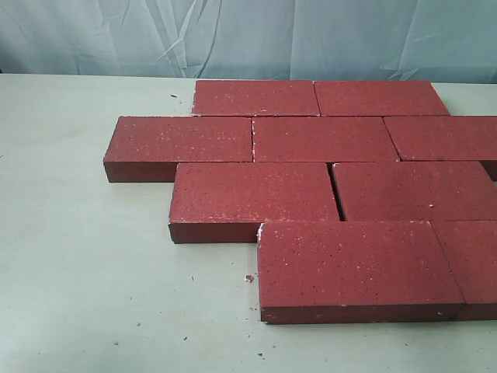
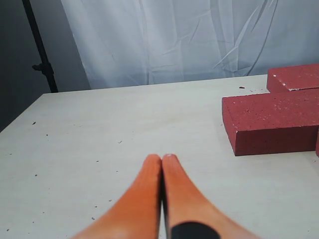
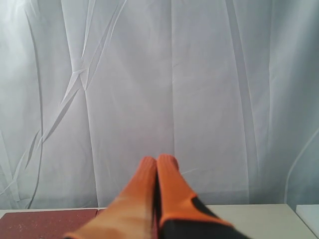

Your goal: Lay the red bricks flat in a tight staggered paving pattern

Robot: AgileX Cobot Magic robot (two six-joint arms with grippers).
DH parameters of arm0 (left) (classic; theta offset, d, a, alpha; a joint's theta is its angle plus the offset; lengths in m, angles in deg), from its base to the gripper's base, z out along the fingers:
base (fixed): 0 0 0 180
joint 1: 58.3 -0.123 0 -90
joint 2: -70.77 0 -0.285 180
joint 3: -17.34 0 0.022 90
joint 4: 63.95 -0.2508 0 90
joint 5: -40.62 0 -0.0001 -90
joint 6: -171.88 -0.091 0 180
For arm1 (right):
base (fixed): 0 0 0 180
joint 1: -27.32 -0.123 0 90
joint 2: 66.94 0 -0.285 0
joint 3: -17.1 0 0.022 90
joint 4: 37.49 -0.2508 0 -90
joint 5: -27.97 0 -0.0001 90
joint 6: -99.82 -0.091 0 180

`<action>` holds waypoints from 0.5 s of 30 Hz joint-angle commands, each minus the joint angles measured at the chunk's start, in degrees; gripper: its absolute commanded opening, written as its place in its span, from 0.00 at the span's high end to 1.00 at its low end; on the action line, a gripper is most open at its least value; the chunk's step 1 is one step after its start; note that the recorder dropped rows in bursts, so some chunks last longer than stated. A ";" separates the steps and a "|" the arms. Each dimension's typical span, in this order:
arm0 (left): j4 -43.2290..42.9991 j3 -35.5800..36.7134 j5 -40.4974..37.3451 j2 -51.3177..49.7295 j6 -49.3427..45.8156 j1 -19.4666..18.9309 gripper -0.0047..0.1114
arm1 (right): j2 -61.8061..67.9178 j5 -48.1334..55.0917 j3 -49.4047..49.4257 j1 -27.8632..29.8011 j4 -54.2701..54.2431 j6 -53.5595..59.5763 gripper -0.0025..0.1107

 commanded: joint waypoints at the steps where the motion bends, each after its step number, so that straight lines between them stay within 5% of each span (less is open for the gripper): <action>1: -0.40 0.23 -0.17 0.29 0.52 -0.03 0.96 | -0.20 -0.30 0.26 0.30 -0.04 0.17 0.98; 15: -0.40 0.23 -0.17 0.29 0.52 -0.03 0.96 | -0.20 -0.30 0.26 0.30 0.34 0.17 0.98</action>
